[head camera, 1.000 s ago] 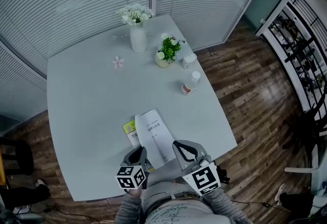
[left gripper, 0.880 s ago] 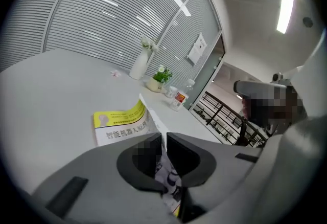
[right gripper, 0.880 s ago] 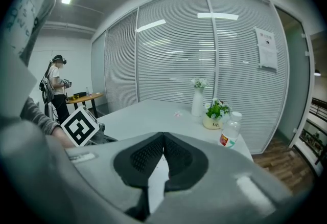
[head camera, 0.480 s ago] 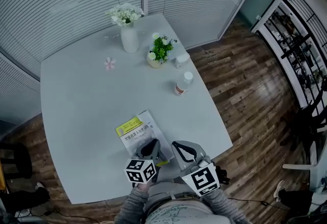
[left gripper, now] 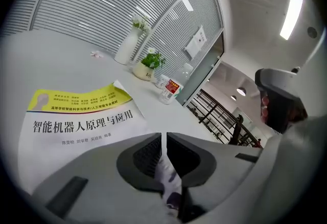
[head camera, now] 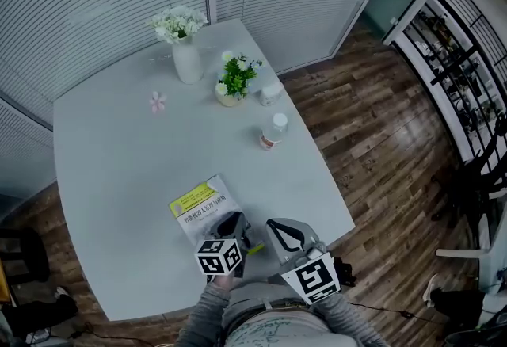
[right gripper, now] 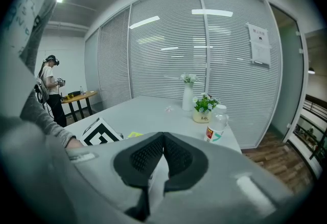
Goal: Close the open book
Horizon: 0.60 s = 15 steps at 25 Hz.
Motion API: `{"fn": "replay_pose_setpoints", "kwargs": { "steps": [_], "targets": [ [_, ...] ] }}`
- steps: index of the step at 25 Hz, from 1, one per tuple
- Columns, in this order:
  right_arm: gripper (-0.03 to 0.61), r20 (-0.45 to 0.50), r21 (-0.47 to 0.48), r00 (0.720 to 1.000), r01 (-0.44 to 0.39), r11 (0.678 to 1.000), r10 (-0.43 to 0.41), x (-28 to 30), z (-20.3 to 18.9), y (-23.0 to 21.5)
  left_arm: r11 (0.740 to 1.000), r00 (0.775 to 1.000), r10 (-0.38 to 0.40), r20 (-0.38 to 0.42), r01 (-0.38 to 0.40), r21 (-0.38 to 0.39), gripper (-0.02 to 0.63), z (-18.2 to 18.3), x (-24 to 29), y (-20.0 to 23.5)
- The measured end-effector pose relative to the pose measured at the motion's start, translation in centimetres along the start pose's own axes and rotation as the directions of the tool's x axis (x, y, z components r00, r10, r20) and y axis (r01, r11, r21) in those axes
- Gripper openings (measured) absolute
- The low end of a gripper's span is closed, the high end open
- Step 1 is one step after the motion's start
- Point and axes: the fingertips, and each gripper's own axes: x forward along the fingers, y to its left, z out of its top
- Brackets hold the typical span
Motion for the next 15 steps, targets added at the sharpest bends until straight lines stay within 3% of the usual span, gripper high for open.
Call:
{"fn": "replay_pose_setpoints", "kwargs": {
  "steps": [7,12,15],
  "targets": [
    [0.002,-0.003,0.006,1.000,0.001,1.000,-0.001,0.1,-0.2,-0.8,0.993,0.979,0.096,-0.178,-0.082,0.087,0.028,-1.7,1.8,-0.1],
    [0.002,-0.001,0.005,1.000,-0.006,1.000,0.007,0.2,-0.1,-0.7,0.976,0.970,0.109,-0.215,-0.063,0.209,0.029,-2.7,2.1,-1.0],
    [0.002,-0.004,0.000,1.000,-0.012,1.000,0.012,0.4,-0.1,-0.3,0.973,0.974,0.071,-0.217,-0.020,0.228,0.028,-2.8,2.0,-1.5]
  ]
}}
